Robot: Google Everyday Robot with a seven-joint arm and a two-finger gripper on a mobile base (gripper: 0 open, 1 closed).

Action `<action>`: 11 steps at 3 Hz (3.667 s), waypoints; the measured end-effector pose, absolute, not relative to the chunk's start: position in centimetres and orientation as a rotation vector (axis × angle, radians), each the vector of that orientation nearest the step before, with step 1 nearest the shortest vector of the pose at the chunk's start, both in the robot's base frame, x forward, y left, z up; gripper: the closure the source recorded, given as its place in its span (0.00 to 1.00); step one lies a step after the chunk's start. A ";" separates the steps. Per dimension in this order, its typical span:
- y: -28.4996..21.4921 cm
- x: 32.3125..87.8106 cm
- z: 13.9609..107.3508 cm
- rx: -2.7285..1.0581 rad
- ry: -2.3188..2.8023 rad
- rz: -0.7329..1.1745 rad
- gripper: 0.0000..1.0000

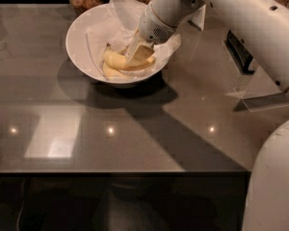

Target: Pick banana from white bowl

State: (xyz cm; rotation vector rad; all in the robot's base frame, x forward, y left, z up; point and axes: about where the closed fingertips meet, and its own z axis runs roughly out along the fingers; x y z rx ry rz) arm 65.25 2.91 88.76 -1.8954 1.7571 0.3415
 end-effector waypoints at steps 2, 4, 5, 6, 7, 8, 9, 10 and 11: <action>3.6 66.1 86.3 -1.915 1.776 0.382 0.35; 3.6 66.8 87.4 -1.914 1.759 0.345 0.29; 3.2 66.8 87.8 -1.907 1.761 0.313 0.42; 3.1 66.8 87.6 -1.908 1.765 0.314 0.42; 3.1 66.8 86.7 -1.913 1.778 0.321 0.43; 3.2 67.1 86.1 -1.916 1.786 0.323 0.47; 3.2 67.1 86.1 -1.917 1.786 0.323 0.66; 3.3 67.1 86.1 -1.918 1.782 0.323 0.89; 3.4 66.6 87.3 -1.914 1.756 0.322 1.00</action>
Offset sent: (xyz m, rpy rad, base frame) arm 0.0163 0.0074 -0.0299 -0.0079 0.0459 0.0130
